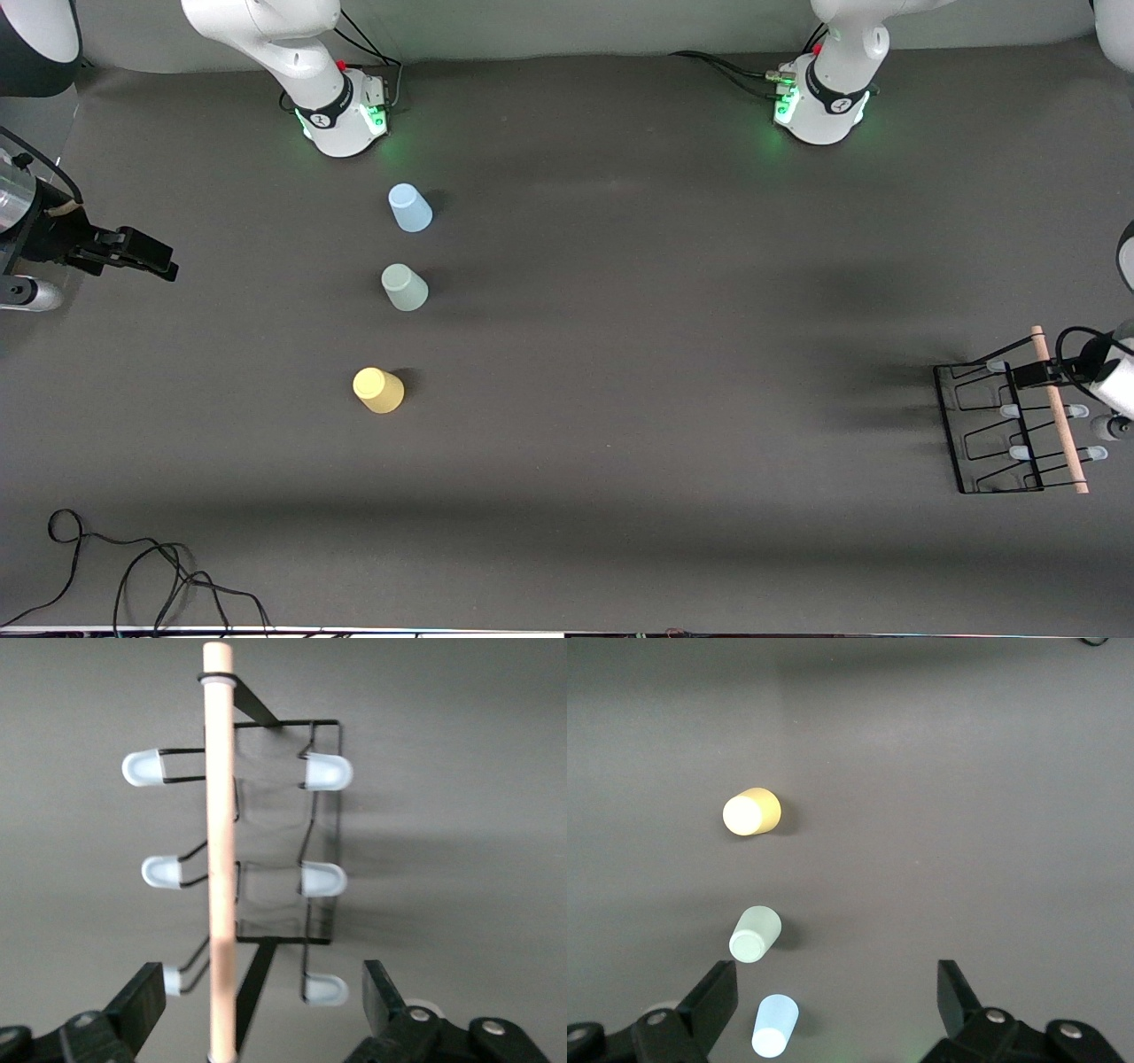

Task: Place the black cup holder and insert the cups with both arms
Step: 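Grasp the rack's wooden handle with the left gripper, then carry the black rack with the left gripper to the table middle, then release the rack and raise the left gripper while the right gripper reaches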

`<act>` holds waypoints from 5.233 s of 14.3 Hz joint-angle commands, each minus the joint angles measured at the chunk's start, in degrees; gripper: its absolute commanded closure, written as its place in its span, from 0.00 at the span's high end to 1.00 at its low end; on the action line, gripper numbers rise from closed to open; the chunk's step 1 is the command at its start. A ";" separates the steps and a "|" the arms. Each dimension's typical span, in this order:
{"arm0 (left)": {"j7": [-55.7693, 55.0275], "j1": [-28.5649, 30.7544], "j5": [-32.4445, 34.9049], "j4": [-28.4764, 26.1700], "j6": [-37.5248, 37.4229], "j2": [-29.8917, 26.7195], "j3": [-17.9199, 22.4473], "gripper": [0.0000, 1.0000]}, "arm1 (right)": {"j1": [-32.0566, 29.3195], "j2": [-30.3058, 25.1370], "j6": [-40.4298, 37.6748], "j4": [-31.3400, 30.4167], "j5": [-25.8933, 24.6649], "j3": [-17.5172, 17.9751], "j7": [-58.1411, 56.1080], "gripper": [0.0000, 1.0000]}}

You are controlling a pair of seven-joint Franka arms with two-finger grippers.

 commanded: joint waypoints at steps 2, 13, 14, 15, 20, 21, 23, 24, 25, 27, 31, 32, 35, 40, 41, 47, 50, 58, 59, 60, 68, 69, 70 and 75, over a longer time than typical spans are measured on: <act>3.34 1.80 0.43 1.52 2.17 3.16 -0.53 0.98 | -0.48 0.45 -1.63 1.28 0.96 -0.22 0.68 1.00; 10.90 4.09 -3.96 1.43 8.24 5.80 -0.71 0.00 | -0.48 0.45 -1.81 1.28 1.31 -0.40 0.59 1.00; 10.55 3.74 -3.88 1.52 8.06 5.54 -0.71 0.00 | -0.48 0.36 -1.90 1.28 1.31 -0.31 0.59 1.00; 10.63 3.48 -3.70 1.61 7.80 5.27 -0.71 0.00 | -0.48 0.45 -1.90 1.28 1.31 -0.31 0.59 1.00; 6.87 0.76 -3.35 2.75 -1.05 -1.12 -0.88 0.00 | -0.48 0.45 -1.98 1.19 1.31 -0.40 0.59 1.00; 5.81 -0.38 -3.35 2.14 -3.60 -3.32 -0.88 0.00 | -0.57 0.36 -1.98 1.19 1.31 -0.40 0.51 1.00; 3.18 -3.45 -3.35 -0.48 -6.87 -7.37 -0.88 0.00 | -0.48 0.36 -2.07 1.19 1.31 -0.40 0.59 1.00; 1.16 -5.73 -3.35 -2.24 -6.88 -9.47 -0.97 0.00 | -0.48 0.36 -1.99 1.19 1.31 -0.40 0.59 1.00; 0.36 -7.58 -3.26 -2.87 -7.40 -10.63 -0.97 0.00 | -0.57 0.36 -2.07 1.19 1.31 -0.40 0.51 1.00; 0.09 -11.45 -3.26 -6.02 -8.11 -13.96 -0.97 0.00 | -0.48 0.36 -2.07 1.19 1.31 -0.40 0.50 1.00; -14.82 -21.72 -3.35 -11.66 -8.46 -16.79 -0.97 0.00 | -0.48 0.36 -2.07 1.19 1.40 -0.66 0.50 1.00; -18.51 -25.32 -3.61 -11.66 -8.64 -16.62 -0.97 0.00 | -0.48 0.45 -1.99 1.19 1.40 -0.66 0.50 1.00; -33.35 -37.01 -4.23 -11.31 -8.37 -15.21 -1.06 0.00 | -0.48 0.36 -2.07 1.19 1.31 -0.66 0.50 1.00; -53.94 -52.22 -5.19 -9.30 -6.18 -10.57 -2.02 0.00 | -0.48 0.36 -2.07 1.01 1.40 -0.66 0.50 1.00; -56.58 -54.69 -5.19 -8.68 -5.22 -9.25 -2.03 0.00 | -0.48 0.36 -2.07 1.01 1.31 -0.66 0.42 1.00; -61.09 -59.89 -4.14 -7.80 2.16 -5.72 -2.20 0.00 | -0.48 0.19 -2.86 0.84 1.31 -0.66 0.50 1.00; -60.48 -59.63 -4.05 -6.48 3.40 -3.26 -2.03 0.00 | -0.48 0.28 -3.04 0.93 1.39 -0.66 0.33 1.00; -60.38 -59.28 -2.82 -6.57 5.69 -1.06 -2.20 0.00 | 0.13 -1.91 -3.65 -3.28 2.10 -0.58 0.33 1.00; -60.47 -59.19 -2.99 -6.56 5.60 -1.06 -2.03 0.01 | 0.13 -2.97 -3.57 -5.03 2.10 -0.58 -0.02 1.00; -61.08 -59.19 -3.00 -6.48 5.51 -0.97 -2.03 0.26 | 0.22 -3.76 -3.48 -6.62 2.19 -0.58 -0.02 1.00; -59.69 -54.55 -3.00 -5.43 3.41 -4.91 -1.67 1.00 | 4.52 -17.29 14.96 -34.37 5.44 -0.31 1.12 0.99; -57.77 -53.06 -3.08 -4.90 1.92 -6.23 -1.76 1.00 | 5.49 -18.00 16.63 -37.10 5.44 -0.31 1.29 0.99; -55.49 -51.39 -3.78 -4.20 -0.18 -7.55 -1.85 1.00 | 6.19 -18.44 18.82 -39.31 5.53 -0.31 3.82 0.99; -40.72 -42.16 -5.55 -2.17 -15.57 -15.28 -1.32 1.00 | 12.34 -14.68 25.33 -43.62 5.61 -0.40 17.01 0.99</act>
